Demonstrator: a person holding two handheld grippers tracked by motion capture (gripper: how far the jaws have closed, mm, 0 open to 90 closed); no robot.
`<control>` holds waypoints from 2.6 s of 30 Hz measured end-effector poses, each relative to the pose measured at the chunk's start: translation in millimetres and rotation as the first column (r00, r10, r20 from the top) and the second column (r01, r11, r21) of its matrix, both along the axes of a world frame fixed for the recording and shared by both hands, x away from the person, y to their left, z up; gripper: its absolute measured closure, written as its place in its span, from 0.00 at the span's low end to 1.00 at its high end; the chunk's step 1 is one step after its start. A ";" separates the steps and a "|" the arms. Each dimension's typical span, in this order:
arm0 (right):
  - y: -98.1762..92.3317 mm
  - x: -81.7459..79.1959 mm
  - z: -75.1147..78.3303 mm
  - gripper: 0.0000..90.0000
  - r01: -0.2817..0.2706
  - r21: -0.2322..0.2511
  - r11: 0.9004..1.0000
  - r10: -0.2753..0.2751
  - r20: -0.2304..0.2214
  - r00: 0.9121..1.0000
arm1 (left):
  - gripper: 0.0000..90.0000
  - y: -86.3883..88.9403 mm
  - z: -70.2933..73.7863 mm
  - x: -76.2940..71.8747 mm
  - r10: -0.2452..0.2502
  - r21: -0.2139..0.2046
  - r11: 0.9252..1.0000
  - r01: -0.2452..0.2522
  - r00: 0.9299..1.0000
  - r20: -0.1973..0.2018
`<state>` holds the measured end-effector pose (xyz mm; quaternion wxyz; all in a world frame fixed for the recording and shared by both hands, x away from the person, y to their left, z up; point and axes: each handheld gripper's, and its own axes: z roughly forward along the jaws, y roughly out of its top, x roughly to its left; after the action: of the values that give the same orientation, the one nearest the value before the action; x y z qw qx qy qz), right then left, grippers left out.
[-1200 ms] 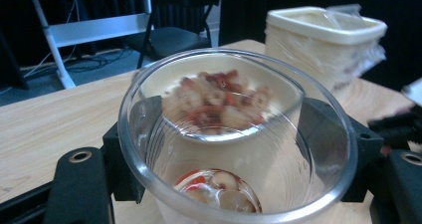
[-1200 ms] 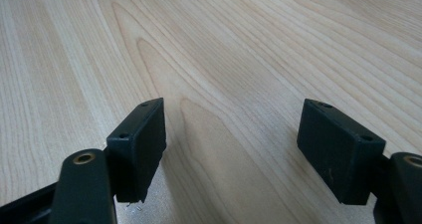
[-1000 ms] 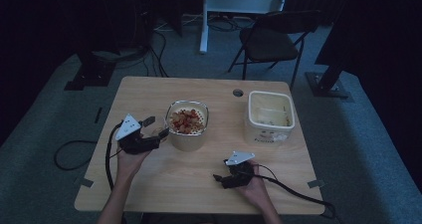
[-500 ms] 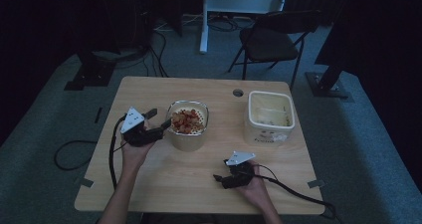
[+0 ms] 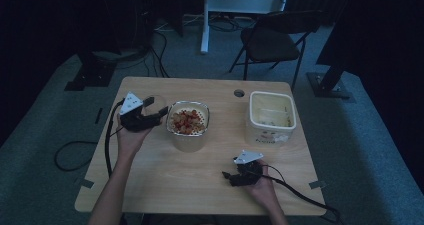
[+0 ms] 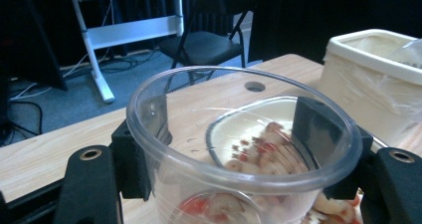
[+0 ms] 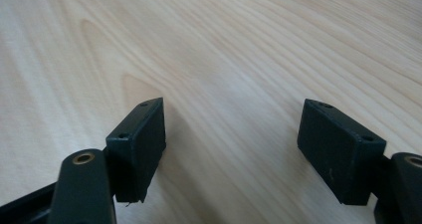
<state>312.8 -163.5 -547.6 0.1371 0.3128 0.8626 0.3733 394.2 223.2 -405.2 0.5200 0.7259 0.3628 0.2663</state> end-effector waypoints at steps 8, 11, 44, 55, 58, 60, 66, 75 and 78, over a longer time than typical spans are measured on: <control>-7.5 1.8 -0.8 0.29 0.034 0.009 0.999 -0.034 0.001 0.999 | 0.36 5.6 5.5 20.5 0.015 0.035 0.999 -0.013 0.999 -0.031; -7.6 1.7 -0.9 0.29 0.035 0.011 0.999 -0.035 0.003 0.999 | 0.36 8.4 8.3 27.8 0.019 0.035 0.999 -0.018 0.999 -0.037; -7.5 2.2 -1.1 0.29 0.037 0.011 0.999 -0.037 0.003 0.999 | 0.36 -19.8 40.4 51.8 -0.032 0.251 0.967 0.033 0.999 -0.006; -7.2 2.4 -1.2 0.29 0.038 0.012 0.999 -0.038 0.003 0.999 | 0.36 -42.7 45.1 47.7 -0.066 0.446 0.894 0.041 0.997 0.040; -7.2 2.4 -1.2 0.29 0.038 0.012 0.999 -0.038 0.004 0.999 | 0.36 -46.1 46.6 44.9 -0.077 0.489 0.872 0.040 0.995 0.056; -7.2 2.4 -1.2 0.29 0.038 0.012 0.999 -0.038 0.003 0.999 | 0.36 -48.6 46.6 42.3 -0.075 0.524 0.851 0.020 0.994 0.083; -7.2 2.4 -1.2 0.29 0.038 0.012 0.999 -0.038 0.003 0.999 | 0.36 -51.9 44.3 38.8 -0.086 0.599 0.800 0.006 0.991 0.106; -7.2 2.4 -1.2 0.29 0.038 0.012 0.999 -0.038 0.003 0.999 | 0.36 -57.4 38.2 34.0 -0.097 0.687 0.726 -0.032 0.984 0.149; -7.2 2.3 -1.2 0.29 0.038 0.012 0.999 -0.038 0.003 0.999 | 0.36 -59.3 37.6 31.9 -0.096 0.692 0.720 -0.048 0.981 0.168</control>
<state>315.1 -170.7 -548.8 0.1438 0.3295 0.8540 0.3761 426.1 163.8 -367.5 0.2468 0.8430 0.1756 0.4445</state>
